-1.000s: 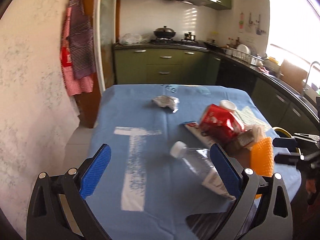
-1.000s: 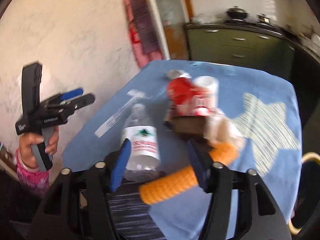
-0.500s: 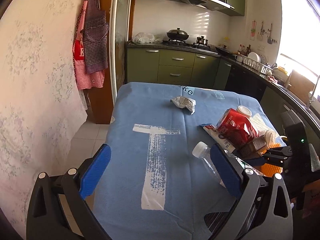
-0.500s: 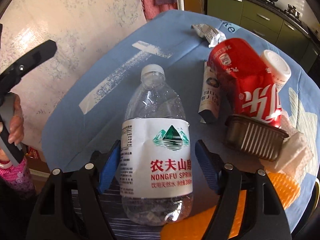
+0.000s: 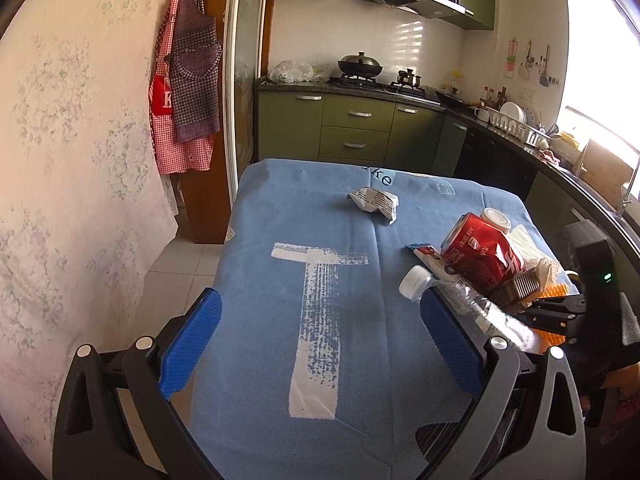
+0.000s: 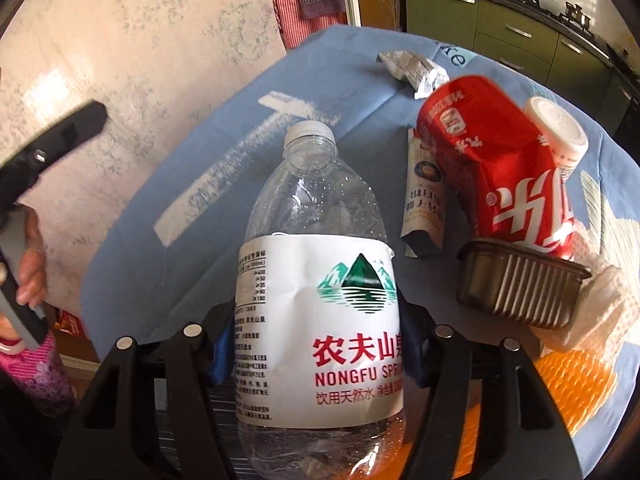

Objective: Collect trash
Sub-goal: 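Reach the right gripper to the Nongfu water bottle and grasp it, then carry the water bottle with the right gripper over the bin and release, then grasp the orange foam net sleeve with the left gripper, then carry the orange net sleeve with the left gripper over the bin and release, then reach the right gripper to the white cup and grasp it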

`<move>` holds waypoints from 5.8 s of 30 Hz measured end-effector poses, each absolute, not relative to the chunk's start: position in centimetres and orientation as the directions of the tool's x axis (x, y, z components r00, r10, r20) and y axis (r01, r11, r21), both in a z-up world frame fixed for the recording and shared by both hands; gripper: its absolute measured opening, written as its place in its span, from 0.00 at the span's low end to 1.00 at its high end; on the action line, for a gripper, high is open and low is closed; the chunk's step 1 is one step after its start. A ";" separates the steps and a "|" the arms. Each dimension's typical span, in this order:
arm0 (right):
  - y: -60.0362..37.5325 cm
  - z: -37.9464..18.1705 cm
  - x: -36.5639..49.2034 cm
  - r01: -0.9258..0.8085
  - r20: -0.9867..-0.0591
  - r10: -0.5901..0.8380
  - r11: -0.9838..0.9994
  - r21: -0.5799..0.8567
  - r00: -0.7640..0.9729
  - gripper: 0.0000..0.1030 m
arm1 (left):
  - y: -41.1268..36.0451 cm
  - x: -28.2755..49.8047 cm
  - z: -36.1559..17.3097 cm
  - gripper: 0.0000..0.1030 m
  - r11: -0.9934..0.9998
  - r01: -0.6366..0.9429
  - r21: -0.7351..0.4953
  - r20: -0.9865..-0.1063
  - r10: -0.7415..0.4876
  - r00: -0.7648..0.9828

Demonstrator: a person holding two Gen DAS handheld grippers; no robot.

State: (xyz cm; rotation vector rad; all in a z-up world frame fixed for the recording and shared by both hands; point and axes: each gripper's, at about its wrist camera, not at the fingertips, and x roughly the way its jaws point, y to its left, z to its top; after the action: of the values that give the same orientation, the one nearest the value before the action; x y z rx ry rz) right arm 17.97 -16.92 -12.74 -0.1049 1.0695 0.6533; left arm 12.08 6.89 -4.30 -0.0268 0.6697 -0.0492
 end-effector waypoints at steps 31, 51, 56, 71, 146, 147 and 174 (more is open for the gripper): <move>-57.7 -17.1 13.7 0.470 -0.860 -0.038 0.849 0.240 0.508 0.62 | -3.2 13.1 -6.1 0.95 0.965 0.261 0.003 -0.679 -0.190 0.709; -54.6 -13.6 6.4 0.440 -0.756 -0.066 0.844 0.305 0.651 0.69 | -19.8 11.9 -12.1 0.95 0.776 0.628 -0.053 -0.815 -0.397 0.422; -54.7 -13.8 4.7 0.442 -0.755 -0.055 0.838 0.321 0.653 0.70 | -21.5 12.6 -13.6 0.95 0.777 0.627 -0.063 -0.835 -0.385 0.394; -55.4 -13.6 3.3 0.430 -0.725 -0.041 0.828 0.361 0.688 0.70 | -22.8 13.3 -14.9 0.52 0.794 0.605 -0.060 -0.860 -0.349 0.373; -52.5 -11.7 5.2 0.349 -0.708 -0.020 0.879 0.324 0.706 0.73 | -15.8 16.8 -0.7 0.95 0.929 0.368 -0.042 -0.463 -0.345 0.817; -51.6 -11.5 6.0 0.328 -0.707 -0.005 0.888 0.322 0.707 0.73 | -14.2 17.1 -0.8 0.95 0.942 0.333 -0.040 -0.455 -0.314 0.833; -24.7 -7.6 28.5 -0.295 -0.781 0.315 0.939 0.175 0.539 0.69 | -3.9 22.2 -8.1 0.95 0.998 0.057 -0.040 -0.466 -0.069 0.882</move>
State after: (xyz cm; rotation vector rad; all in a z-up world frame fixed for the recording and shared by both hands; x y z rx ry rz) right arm 28.52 -24.70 -7.61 0.0230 0.9331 0.3627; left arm 22.24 -3.91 -8.14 -0.0258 0.4858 -0.0653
